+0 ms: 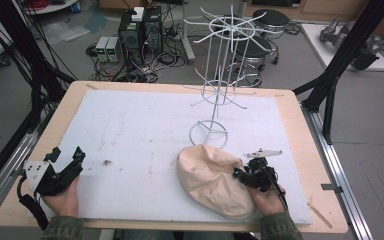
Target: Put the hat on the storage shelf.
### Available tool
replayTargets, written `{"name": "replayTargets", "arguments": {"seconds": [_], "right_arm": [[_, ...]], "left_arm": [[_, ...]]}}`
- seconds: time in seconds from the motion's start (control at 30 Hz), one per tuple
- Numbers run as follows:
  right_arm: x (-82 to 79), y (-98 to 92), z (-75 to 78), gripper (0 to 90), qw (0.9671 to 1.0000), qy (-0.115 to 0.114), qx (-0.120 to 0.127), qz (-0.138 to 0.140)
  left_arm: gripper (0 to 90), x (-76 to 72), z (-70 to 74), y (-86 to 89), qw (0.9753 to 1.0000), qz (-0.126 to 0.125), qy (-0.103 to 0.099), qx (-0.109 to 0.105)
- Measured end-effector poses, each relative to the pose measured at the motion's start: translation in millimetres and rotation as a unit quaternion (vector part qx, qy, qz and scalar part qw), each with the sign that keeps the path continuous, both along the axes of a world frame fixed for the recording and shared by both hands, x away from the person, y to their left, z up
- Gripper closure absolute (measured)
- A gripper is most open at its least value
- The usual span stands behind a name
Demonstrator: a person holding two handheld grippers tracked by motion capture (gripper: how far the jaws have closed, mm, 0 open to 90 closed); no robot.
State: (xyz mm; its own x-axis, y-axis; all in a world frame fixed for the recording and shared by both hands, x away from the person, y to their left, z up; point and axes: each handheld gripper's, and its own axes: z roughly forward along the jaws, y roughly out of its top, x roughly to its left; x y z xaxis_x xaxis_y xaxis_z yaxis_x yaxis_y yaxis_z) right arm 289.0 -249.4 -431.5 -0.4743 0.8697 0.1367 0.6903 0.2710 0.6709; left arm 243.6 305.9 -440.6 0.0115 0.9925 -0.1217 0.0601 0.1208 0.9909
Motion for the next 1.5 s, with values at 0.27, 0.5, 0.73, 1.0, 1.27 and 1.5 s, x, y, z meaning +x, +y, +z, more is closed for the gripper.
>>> {"name": "replayTargets", "arguments": {"seconds": [0.27, 0.5, 0.73, 1.0, 1.27, 1.5], "right_arm": [[-1.1, -6.3, 3.1, 74.0, 0.9989, -0.019, 0.042, -0.011], [-4.0, -8.9, 5.8, 74.4, 0.9970, -0.034, 0.070, -0.005], [-8.6, -11.9, 12.0, 74.8, 0.9923, -0.052, 0.112, -0.002], [-19.6, -13.2, 25.8, 74.8, 0.9858, -0.100, 0.135, -0.003], [-30.8, -10.6, 44.3, 74.8, 0.9767, -0.154, 0.149, 0.000], [-38.9, -4.4, 53.5, 74.8, 0.9725, -0.183, 0.143, 0.016]], "left_arm": [[28.9, 0.5, -0.3, 0.3, 1.0000, 0.000, 0.000, -0.002], [28.9, 0.0, 0.1, 1.0, 1.0000, 0.001, 0.000, -0.001], [28.9, 0.4, -0.1, 1.2, 1.0000, 0.001, -0.001, -0.002], [28.9, -2.1, -0.1, -1.5, 1.0000, -0.002, -0.001, -0.004], [28.9, -3.4, 0.3, -1.3, 1.0000, 0.000, -0.003, -0.004], [28.9, -5.9, 0.4, 0.4, 0.9999, 0.005, -0.006, -0.013]]}}
